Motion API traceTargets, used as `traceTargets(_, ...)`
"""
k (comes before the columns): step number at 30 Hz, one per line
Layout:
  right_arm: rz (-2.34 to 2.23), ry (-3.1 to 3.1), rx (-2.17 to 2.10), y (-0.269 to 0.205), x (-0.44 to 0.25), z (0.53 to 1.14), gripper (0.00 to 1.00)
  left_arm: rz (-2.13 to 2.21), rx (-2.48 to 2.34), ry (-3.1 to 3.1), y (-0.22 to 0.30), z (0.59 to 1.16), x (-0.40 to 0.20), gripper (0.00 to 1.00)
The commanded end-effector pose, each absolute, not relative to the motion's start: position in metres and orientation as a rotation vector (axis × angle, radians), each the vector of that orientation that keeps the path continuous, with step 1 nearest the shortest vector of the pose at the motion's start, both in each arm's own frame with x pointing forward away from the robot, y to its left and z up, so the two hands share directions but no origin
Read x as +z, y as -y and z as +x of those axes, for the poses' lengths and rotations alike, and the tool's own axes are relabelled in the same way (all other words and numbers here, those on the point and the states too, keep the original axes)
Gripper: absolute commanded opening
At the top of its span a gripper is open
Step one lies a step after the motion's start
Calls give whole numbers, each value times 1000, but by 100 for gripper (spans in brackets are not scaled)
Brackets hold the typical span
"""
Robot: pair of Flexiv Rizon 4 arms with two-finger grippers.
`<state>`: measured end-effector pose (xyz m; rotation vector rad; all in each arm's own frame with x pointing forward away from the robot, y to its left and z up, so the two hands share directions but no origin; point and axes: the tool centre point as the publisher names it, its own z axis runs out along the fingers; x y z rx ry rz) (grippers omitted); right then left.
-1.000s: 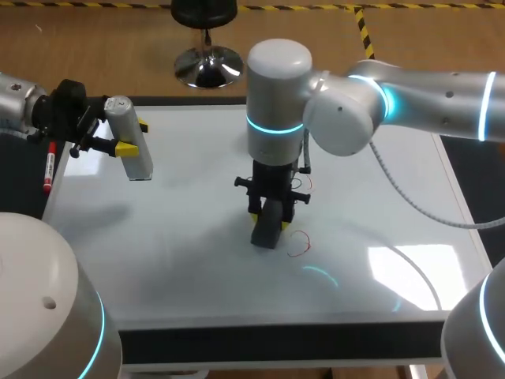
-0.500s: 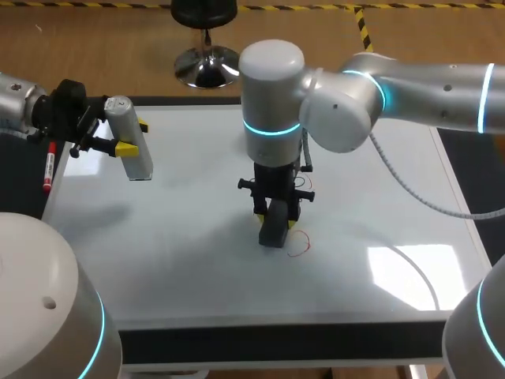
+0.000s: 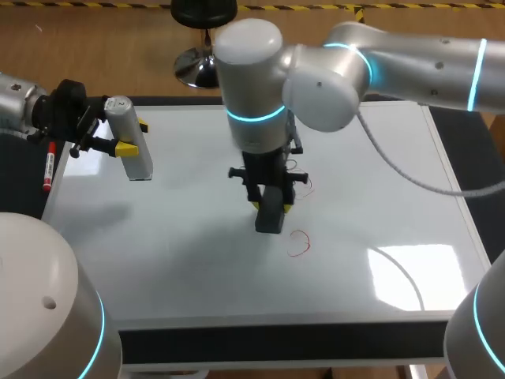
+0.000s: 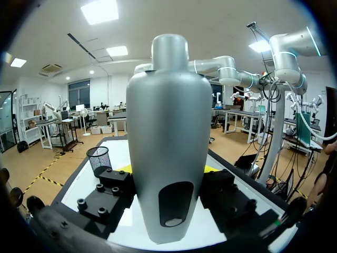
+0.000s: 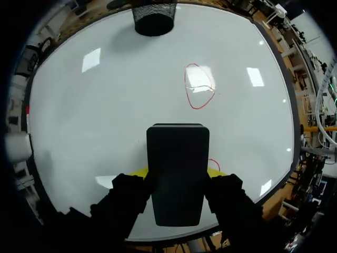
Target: Pick up the inspection probe, press it on each red-marked spot on the whiteboard one by one, put down the probe, pick up the eraser, and wipe off all the red marks.
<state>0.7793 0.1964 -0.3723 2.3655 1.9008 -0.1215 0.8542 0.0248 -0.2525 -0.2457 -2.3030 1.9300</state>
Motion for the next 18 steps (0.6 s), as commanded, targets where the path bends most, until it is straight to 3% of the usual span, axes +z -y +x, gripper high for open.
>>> traceTargets(1, 2098, -1948, 12, -213, -362, 777, 0, -249, 1930, 2302, -25, 855, -252, 0)
traceTargets(18, 2132, -1934, 26, -205, -360, 774, 0, -249, 1930, 2302, -25, 855, -252, 0)
